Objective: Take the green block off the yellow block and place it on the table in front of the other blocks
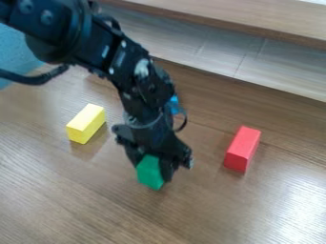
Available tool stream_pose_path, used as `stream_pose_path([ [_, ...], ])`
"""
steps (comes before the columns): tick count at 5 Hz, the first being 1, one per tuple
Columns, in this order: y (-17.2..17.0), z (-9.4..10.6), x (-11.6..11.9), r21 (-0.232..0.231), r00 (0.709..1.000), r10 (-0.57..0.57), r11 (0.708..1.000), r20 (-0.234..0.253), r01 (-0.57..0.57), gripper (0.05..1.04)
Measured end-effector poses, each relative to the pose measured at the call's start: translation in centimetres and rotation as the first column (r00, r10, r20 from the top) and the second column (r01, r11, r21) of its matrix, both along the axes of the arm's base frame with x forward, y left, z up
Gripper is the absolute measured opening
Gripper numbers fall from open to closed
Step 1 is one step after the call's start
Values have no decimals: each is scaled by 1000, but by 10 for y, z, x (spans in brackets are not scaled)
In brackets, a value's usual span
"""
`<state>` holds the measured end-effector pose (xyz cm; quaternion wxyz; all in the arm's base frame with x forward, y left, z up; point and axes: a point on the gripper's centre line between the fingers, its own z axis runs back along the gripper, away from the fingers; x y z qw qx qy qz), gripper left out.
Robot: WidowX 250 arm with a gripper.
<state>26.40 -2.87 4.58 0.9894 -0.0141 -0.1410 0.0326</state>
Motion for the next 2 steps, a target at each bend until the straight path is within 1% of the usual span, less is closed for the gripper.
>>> stream_pose_path([
  [1, 3, -12, -1, 4, 999, 9, 1000, -34, -9, 593],
  [2, 5, -17, 0, 6, 999, 14, 1000, -43, -14, 636],
])
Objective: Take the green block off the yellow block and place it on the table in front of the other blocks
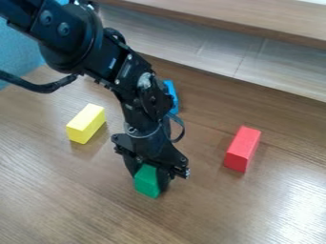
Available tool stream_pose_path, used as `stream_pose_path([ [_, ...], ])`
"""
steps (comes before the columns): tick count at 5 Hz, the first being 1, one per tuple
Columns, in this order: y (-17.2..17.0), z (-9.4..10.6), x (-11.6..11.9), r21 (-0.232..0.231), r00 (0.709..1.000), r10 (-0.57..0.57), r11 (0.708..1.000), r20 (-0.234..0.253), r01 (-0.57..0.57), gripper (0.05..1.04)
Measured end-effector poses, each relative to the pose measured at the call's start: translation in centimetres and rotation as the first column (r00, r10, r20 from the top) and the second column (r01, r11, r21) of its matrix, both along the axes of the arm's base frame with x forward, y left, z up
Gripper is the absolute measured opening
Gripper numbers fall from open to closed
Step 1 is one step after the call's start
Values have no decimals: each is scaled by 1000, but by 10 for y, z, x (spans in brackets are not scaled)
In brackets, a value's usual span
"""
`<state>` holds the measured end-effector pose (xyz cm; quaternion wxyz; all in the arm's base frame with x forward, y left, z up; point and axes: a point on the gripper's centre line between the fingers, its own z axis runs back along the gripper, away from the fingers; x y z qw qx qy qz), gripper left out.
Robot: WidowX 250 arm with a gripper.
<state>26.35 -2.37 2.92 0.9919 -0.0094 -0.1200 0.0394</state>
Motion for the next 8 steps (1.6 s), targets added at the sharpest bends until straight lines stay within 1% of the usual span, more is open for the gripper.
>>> stream_pose_path([
  [1, 0, -2, 0, 5, 1000, -6, 1000, -10, 6, 925],
  [2, 0, 9, 5, -15, 1000, -2, 1000, 17, 2, 1004],
  [3, 6, 48, 17, -50, 993, 24, 999, 115, -18, 999],
  [4, 20, 81, 30, -94, 980, 88, 993, 180, -72, 999],
  [5, 40, 104, 45, -109, 961, 147, 986, 235, -124, 999],
  [6, 62, 115, 58, -78, 946, 195, 980, 258, -181, 999],
  [7, 79, 110, 67, -48, 946, 237, 971, 219, -232, 999],
  [8, 83, 111, 72, -54, 937, 267, 964, 224, -261, 999],
])
